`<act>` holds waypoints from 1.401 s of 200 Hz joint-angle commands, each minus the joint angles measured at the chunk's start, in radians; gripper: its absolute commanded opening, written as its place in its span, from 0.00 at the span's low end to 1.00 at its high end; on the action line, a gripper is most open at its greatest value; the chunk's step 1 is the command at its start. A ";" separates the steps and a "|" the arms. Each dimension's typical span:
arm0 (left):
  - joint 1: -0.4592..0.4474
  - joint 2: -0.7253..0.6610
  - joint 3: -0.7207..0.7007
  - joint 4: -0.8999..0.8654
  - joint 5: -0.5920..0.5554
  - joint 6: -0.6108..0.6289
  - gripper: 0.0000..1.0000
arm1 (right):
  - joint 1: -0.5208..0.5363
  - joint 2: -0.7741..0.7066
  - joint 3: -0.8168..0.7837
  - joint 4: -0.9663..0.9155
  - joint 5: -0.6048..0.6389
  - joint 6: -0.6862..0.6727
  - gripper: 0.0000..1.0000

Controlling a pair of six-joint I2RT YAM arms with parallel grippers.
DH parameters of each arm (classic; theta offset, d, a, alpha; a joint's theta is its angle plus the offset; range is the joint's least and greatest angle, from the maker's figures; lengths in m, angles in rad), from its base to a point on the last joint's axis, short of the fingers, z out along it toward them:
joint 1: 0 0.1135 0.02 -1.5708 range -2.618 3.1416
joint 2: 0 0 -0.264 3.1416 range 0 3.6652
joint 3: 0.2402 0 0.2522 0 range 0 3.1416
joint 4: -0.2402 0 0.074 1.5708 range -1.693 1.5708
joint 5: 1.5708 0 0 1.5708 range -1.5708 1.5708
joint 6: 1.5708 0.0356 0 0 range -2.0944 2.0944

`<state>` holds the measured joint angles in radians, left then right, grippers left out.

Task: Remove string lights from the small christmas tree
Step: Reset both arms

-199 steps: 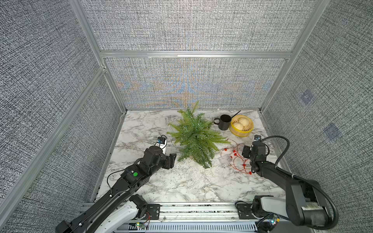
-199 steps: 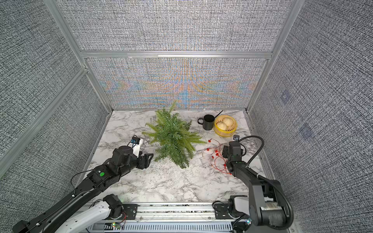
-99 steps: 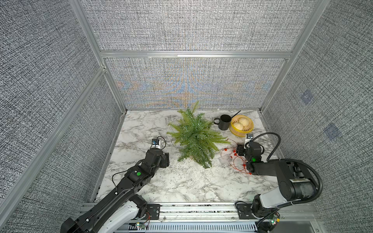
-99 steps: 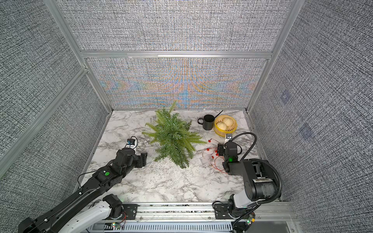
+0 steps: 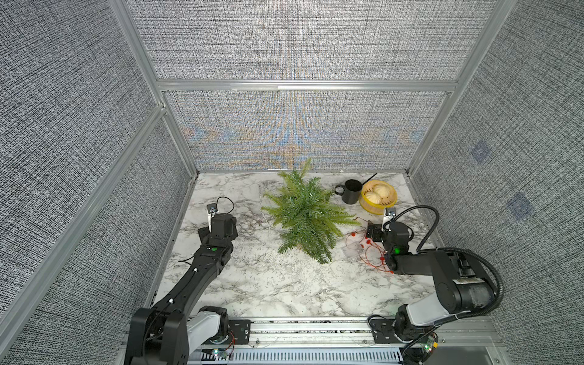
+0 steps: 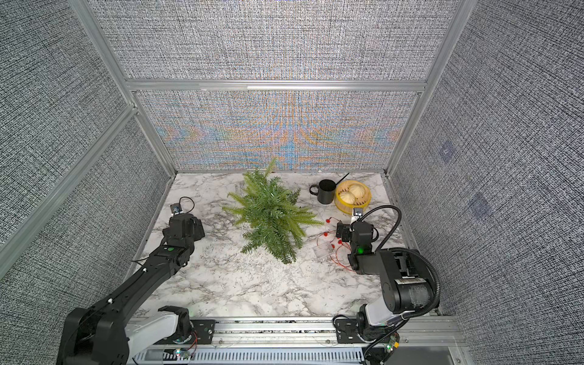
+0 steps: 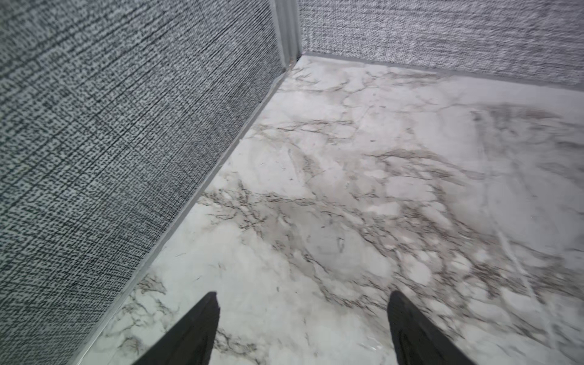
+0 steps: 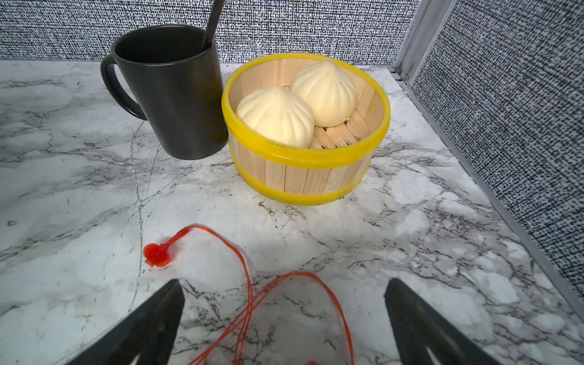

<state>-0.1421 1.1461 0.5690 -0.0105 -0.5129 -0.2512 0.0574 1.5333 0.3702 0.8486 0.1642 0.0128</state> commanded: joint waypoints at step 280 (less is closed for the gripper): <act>0.151 0.341 -0.187 0.823 0.464 0.229 0.99 | 0.001 -0.002 0.005 0.029 0.020 -0.005 0.99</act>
<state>0.0082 1.4899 0.3836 0.7712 -0.0647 -0.0261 0.0582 1.5330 0.3706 0.8486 0.1753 0.0132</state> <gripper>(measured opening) 0.994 0.992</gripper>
